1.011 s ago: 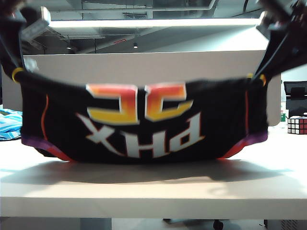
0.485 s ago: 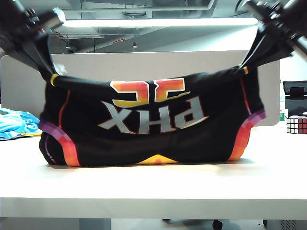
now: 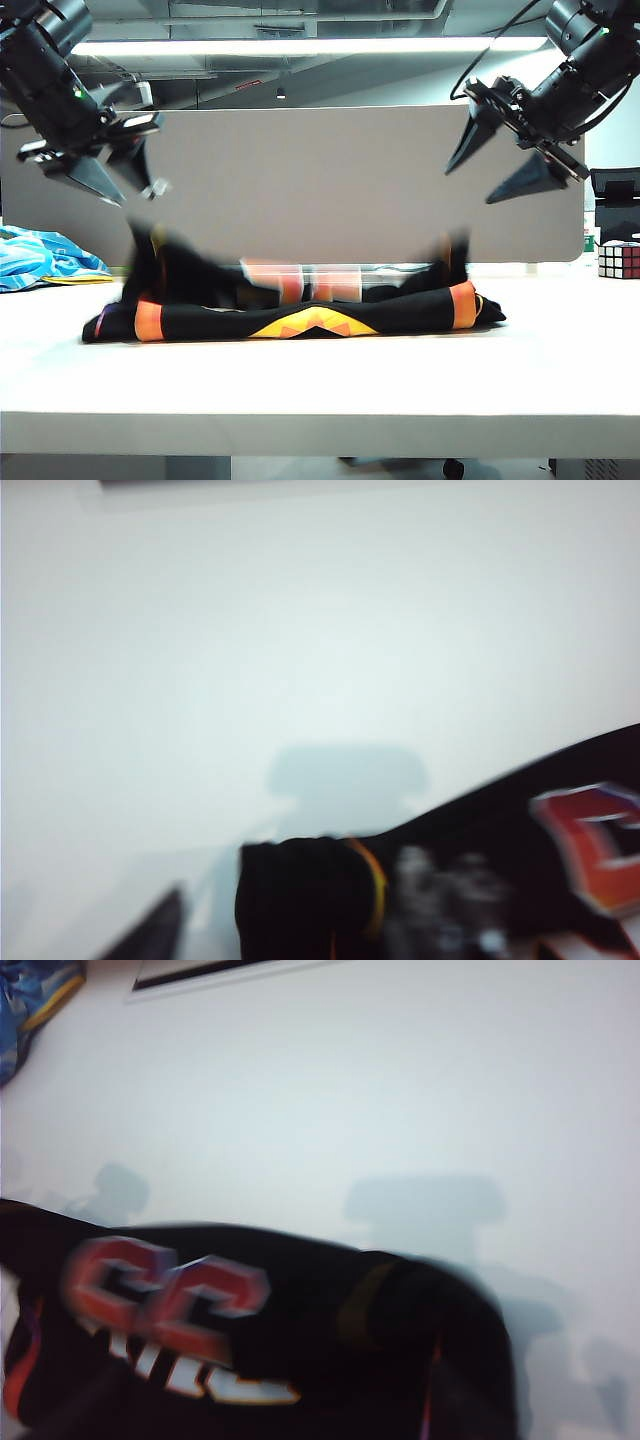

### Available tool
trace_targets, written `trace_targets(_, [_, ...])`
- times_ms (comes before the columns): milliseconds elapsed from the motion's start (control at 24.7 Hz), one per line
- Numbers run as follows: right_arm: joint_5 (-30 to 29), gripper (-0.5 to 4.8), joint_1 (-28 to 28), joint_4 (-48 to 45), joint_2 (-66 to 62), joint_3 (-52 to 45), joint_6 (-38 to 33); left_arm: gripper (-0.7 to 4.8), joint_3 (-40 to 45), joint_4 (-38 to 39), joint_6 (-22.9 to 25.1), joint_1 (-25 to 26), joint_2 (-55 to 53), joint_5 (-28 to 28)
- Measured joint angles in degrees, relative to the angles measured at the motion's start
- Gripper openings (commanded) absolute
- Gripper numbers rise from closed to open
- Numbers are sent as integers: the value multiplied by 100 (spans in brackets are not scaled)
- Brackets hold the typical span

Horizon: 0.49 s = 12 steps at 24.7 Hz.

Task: Fold the bottom side of the basketball jersey horizontally towards the center, about one-third of the way, and then fold the bottom of the basketball jersey up towards the top, creating a neat rectangle.

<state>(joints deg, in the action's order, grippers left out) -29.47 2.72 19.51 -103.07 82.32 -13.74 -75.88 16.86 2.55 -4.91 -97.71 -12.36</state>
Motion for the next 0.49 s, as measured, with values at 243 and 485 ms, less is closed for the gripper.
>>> trace_targets(243, [-234, 364, -356, 98, 31, 603, -11, 304, -826, -90, -55, 280, 39, -46])
trace_targets(485, [-782, 132, -433, 1377, 234, 890, 284, 89, -1193, 1213, -212, 304, 175, -317])
